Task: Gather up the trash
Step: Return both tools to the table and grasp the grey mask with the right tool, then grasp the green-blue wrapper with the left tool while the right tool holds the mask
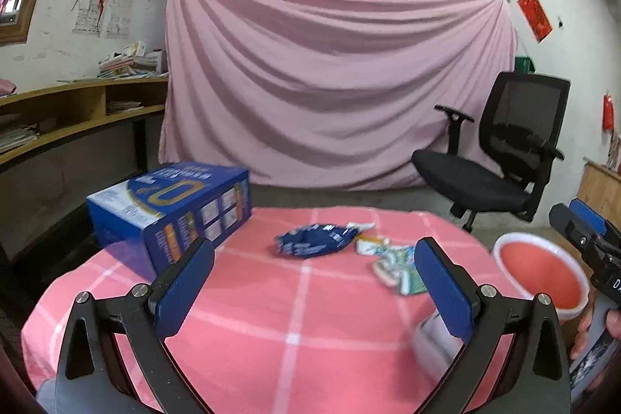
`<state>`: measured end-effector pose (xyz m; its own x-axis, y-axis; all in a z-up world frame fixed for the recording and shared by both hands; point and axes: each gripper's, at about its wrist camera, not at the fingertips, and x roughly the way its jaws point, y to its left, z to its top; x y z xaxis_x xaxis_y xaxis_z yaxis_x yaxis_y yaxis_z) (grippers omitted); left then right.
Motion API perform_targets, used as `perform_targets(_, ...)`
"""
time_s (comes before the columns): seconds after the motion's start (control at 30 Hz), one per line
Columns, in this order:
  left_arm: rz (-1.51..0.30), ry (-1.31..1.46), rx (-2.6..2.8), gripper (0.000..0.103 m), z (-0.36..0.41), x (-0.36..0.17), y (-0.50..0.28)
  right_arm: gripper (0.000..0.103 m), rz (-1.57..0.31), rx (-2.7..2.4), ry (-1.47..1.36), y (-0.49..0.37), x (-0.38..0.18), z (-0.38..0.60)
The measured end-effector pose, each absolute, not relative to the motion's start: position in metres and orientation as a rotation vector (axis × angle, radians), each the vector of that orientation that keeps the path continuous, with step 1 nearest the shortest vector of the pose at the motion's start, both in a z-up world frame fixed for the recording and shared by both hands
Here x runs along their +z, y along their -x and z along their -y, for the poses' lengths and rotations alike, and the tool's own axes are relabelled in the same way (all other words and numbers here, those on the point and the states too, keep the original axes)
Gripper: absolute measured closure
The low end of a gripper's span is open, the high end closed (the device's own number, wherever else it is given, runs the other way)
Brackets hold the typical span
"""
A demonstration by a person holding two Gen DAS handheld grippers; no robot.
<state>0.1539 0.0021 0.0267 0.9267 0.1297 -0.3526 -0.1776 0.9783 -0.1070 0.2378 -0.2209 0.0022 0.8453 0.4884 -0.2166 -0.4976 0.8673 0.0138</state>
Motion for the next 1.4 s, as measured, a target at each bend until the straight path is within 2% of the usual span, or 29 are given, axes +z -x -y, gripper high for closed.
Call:
perform_targets(0.33,-0.571,0.153,0.267,0.002,-0.031,-0.008,-0.172,0.0,-0.544,0.638,0.087,-0.266,-0.032,0.197)
perform_targets(0.63,-0.663,0.174,0.285,0.002,-0.04,-0.031,-0.184,0.001,-0.77,0.756,0.195,-0.283,-0.06,0.158)
perform_targets(0.73,-0.677,0.191,0.267,0.002,-0.042,-0.032,-0.186,0.01,-0.831,0.757,0.229,-0.288,-0.069,0.152)
perform_targets(0.77,-0.683,0.198,0.257,0.002,-0.042,-0.033,-0.188,0.016,-0.841,0.759,0.231,-0.289,-0.07,0.151)
perform_targets(0.83,-0.695,0.206,0.237,0.002,-0.04,-0.032,-0.19,0.022,-0.864,0.758,0.233,-0.291,-0.074,0.15)
perform_targets(0.87,-0.7,0.209,0.225,0.003,-0.039,-0.031,-0.192,0.032,-0.87,0.76,0.232,-0.292,-0.074,0.15)
perform_targets(0.9,-0.704,0.211,0.212,0.003,-0.038,-0.031,-0.195,0.048,-0.878,0.761,0.229,-0.292,-0.075,0.151)
perform_targets(0.93,-0.709,0.212,0.199,0.003,-0.036,-0.031,-0.197,0.059,-0.883,0.753,0.231,-0.294,-0.076,0.151)
perform_targets(0.97,-0.711,0.212,0.186,0.003,-0.034,-0.03,-0.2,0.079,-0.886,0.741,0.231,-0.295,-0.077,0.152)
perform_targets(1.1,-0.72,0.201,0.124,0.003,-0.023,-0.027,-0.212,0.092,-0.887,0.757,0.227,-0.295,-0.076,0.154)
perform_targets(1.17,-0.724,0.194,0.088,0.004,-0.017,-0.026,-0.218,0.095,-0.871,0.733,0.239,-0.296,-0.074,0.157)
perform_targets(1.3,-0.741,0.177,0.01,0.004,-0.001,-0.024,-0.233,0.096,-0.854,0.652,0.198,-0.304,-0.07,0.183)
perform_targets(1.4,-0.772,0.167,-0.041,0.013,0.009,-0.025,-0.245,0.096,-0.846,0.563,0.17,-0.312,-0.071,0.206)
